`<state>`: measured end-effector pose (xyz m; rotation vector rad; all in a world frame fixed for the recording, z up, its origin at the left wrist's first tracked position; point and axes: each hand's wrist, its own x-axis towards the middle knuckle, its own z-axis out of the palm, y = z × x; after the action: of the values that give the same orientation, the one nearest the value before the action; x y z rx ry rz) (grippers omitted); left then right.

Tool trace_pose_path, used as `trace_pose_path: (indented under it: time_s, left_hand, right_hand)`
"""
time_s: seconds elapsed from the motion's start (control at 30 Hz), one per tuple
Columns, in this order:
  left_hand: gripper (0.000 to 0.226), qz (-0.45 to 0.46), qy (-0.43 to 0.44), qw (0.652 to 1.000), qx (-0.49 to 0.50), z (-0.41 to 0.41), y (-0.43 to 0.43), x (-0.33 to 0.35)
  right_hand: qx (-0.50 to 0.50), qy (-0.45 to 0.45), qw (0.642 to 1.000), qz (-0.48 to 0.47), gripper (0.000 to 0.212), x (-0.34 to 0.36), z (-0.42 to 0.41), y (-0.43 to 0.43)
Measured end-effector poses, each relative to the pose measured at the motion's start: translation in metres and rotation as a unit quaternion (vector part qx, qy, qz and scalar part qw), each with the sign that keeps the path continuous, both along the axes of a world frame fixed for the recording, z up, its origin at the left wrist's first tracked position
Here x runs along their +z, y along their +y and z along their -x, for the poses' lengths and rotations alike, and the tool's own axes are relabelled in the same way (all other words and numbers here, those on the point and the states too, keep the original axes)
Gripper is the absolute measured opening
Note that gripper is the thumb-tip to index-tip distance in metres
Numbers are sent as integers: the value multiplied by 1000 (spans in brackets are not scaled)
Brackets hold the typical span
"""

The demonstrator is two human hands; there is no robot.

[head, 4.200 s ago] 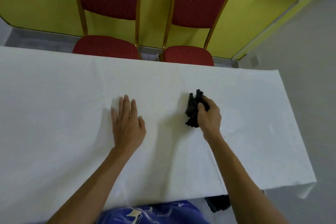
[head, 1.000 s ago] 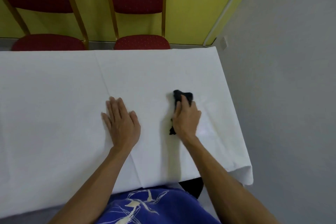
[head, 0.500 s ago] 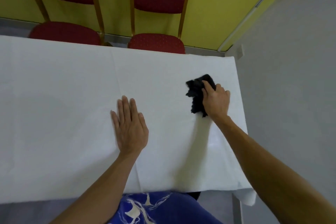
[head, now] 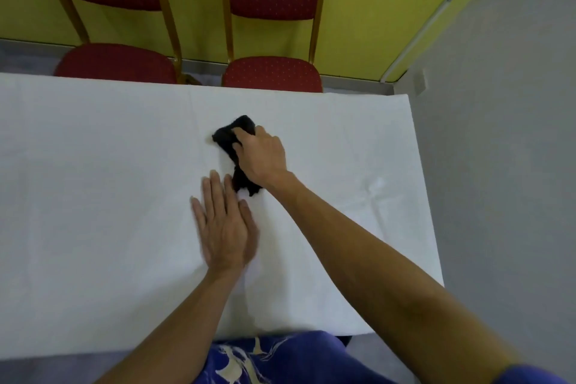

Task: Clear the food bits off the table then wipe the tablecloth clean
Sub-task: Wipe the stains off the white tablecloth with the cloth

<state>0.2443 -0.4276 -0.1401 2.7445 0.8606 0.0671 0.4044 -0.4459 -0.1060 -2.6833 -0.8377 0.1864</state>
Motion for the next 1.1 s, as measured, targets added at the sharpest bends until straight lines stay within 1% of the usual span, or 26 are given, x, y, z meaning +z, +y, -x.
trace_pose_path:
  time_s: [0.1,0.17,0.27,0.43,0.5,0.53,0.6,0.67,0.73,0.8,0.87,0.93,1.0,1.1]
  left_hand:
    - [58,-4,-7,1000,-13,1,2,-1]
    - [58,-7,-4,1000,-20,1,-1,-1]
    - [57,-11,-3,1000,-21,0,-1,-2]
    - [56,-20,-17,999,-20,3,4,-3]
    - [56,-19,-23,999,-19,2,3,-3]
    - [56,-19,-23,999,-17,2,3,-3]
    - [56,-21,-22,999,-13,3,3,-3]
    - [57,-24,-17,1000,-9,2,4,-3]
    - [57,-23,-12,1000,-6,1,2,-4]
    - [57,-20,-8,1000,-4,1,2,-4]
    - [57,-11,-8,1000,-7,1,1,-3]
    - [57,-11,-13,1000,-10,2,1,-3]
    - [56,-12,-22,1000,-8,1,2,-3]
    - [55,-25,-22,999,-12,1,3,-4]
  right_hand:
    - [-4,-41,999,10,36,-10,-19,-35]
    - [-33,-62,997,19,35,-13,-39,-71]
    - [-86,-79,991,60,36,-13,-71,-121]
    - [-175,-82,973,124,37,-7,-121,-185]
    - [-228,-62,960,151,36,-2,-140,-203]
    - [-263,-46,952,150,36,1,-147,-210]
    - [-336,-4,935,115,34,7,-154,-215]
    - [-370,14,928,37,32,13,-146,-200]
    - [-345,5,938,-32,32,22,-112,-167]
    - [-253,12,964,-79,33,24,-56,-129]
    - [-168,58,979,-101,34,14,11,-99]
    - [-131,100,981,-97,36,3,68,-81]
    - [-135,100,981,-93,37,-3,91,-83]
    - [-196,53,976,-84,37,-7,80,-129]
